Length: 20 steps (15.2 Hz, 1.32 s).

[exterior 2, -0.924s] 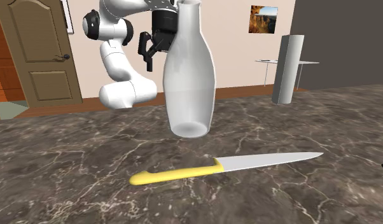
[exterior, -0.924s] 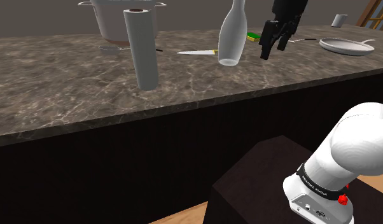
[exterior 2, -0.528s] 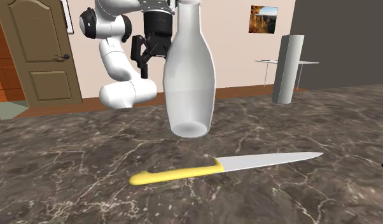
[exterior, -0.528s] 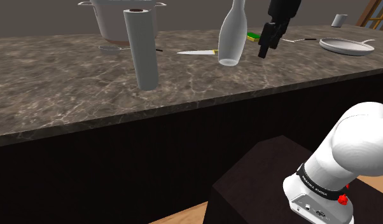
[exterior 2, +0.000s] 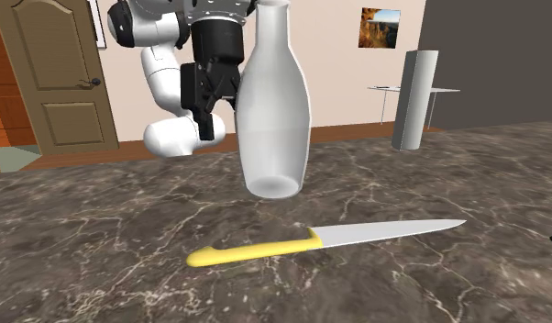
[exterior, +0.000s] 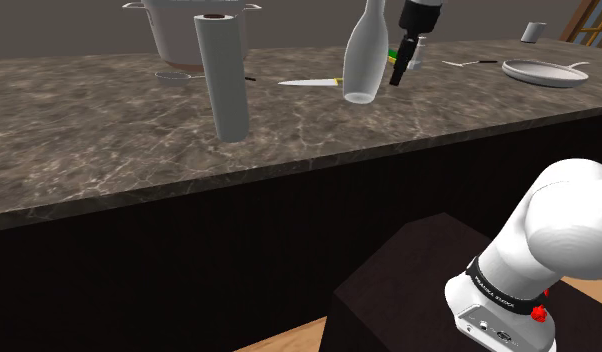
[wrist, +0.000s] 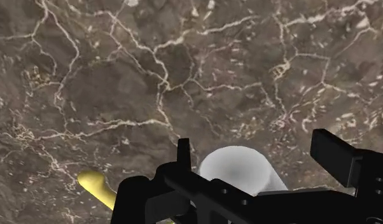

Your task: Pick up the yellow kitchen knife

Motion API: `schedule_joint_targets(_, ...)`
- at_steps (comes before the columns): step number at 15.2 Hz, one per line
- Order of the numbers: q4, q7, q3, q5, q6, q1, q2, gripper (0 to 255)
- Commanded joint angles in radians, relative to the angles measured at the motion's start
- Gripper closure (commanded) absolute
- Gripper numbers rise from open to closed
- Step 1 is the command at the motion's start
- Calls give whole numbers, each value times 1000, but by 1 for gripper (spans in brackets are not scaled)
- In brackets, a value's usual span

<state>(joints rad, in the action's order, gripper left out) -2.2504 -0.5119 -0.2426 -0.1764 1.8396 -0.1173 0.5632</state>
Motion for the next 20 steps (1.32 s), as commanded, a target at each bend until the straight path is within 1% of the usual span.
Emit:
schedule_joint_targets(1, 51, -112, -48, 9, 39, -27, -70, 0)
schedule_joint_targets(4, 126, -272, -113, 44, 92, -68, -176, 0)
schedule_joint_targets(7, 215, -438, -171, 104, 130, -107, -290, 0)
schedule_joint_targets(11, 357, -666, -231, 217, 150, -145, -454, 0)
schedule_joint_targets(14, 480, -834, -251, 317, 139, -149, -583, 0)
schedule_joint_targets(15, 511, -871, -251, 341, 133, -146, -613, 0)
schedule_joint_targets(20, 447, -881, -247, 347, 199, -144, -617, 0)
